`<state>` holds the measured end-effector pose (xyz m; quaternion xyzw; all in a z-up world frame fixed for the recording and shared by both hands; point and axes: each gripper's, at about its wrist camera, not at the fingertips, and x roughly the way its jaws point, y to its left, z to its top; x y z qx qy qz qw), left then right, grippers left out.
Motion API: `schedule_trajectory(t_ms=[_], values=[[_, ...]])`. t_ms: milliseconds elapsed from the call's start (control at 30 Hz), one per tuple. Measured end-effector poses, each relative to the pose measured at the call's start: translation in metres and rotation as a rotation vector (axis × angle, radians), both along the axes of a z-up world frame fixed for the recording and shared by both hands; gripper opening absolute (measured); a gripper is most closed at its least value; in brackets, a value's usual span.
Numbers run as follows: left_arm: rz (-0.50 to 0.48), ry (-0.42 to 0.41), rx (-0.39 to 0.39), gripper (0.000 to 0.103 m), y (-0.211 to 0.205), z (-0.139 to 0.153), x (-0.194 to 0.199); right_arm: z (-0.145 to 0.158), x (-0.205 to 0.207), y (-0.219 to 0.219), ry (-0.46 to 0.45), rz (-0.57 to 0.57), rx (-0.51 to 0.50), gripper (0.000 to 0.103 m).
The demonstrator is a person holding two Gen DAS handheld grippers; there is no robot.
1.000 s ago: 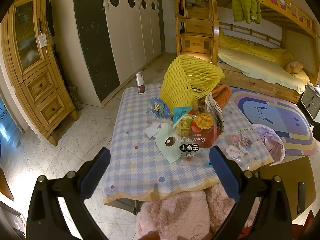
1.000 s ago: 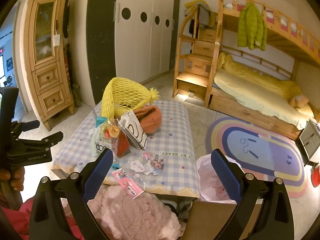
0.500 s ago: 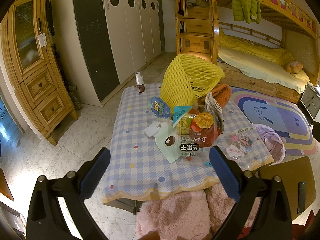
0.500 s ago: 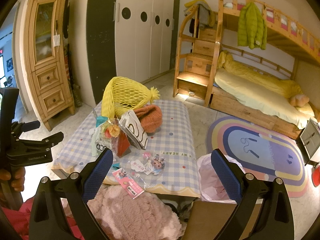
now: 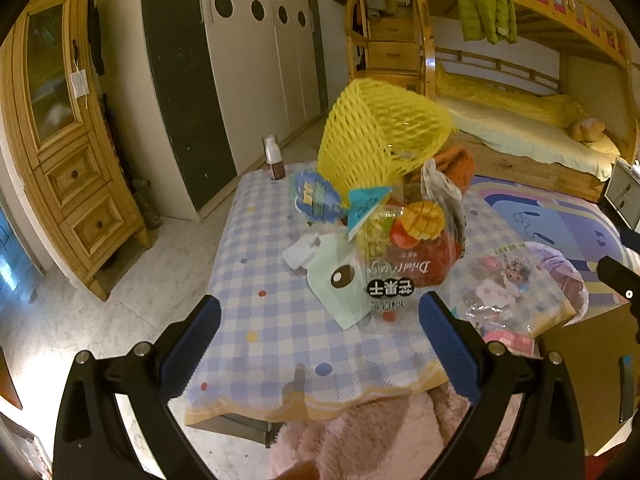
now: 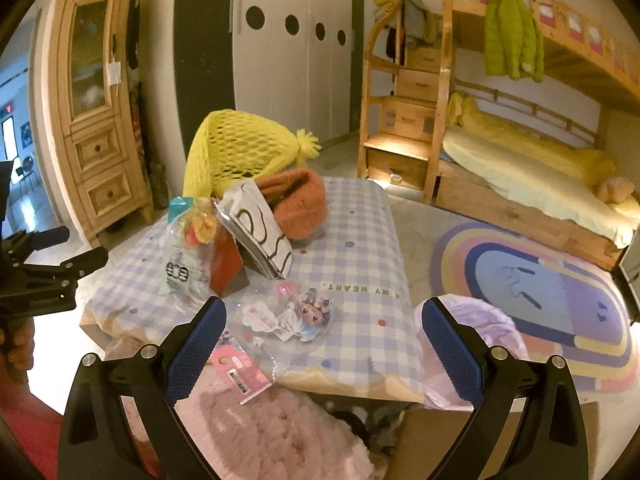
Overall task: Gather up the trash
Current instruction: 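Reach the right gripper to the clear doll packaging bag and close on it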
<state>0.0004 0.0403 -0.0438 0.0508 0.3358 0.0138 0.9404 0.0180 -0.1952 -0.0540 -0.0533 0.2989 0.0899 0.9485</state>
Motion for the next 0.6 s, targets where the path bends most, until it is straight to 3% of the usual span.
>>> schedule_trajectory(t_ms=[200, 333, 433, 467, 600], values=[[-0.022, 0.033, -0.013, 0.096, -0.003, -0.013, 0.007, -0.029, 0.017, -0.004, 0.077, 0.012, -0.045, 0.097], [-0.047, 0.047, -0.008, 0.096, -0.008, -0.022, 0.012, -0.043, 0.029, -0.006, 0.075, -0.001, 0.003, 0.095], [-0.038, 0.056, 0.007, 0.096, -0.010, -0.029, 0.017, -0.051, 0.037, -0.008, 0.109, 0.024, 0.020, 0.087], [-0.035, 0.058, 0.004, 0.096, -0.010, -0.031, 0.019, -0.053, 0.039, -0.007, 0.118, 0.026, 0.008, 0.068], [-0.013, 0.057, -0.022, 0.096, -0.005, -0.037, 0.028, -0.058, 0.050, -0.009, 0.137, 0.029, 0.011, 0.064]])
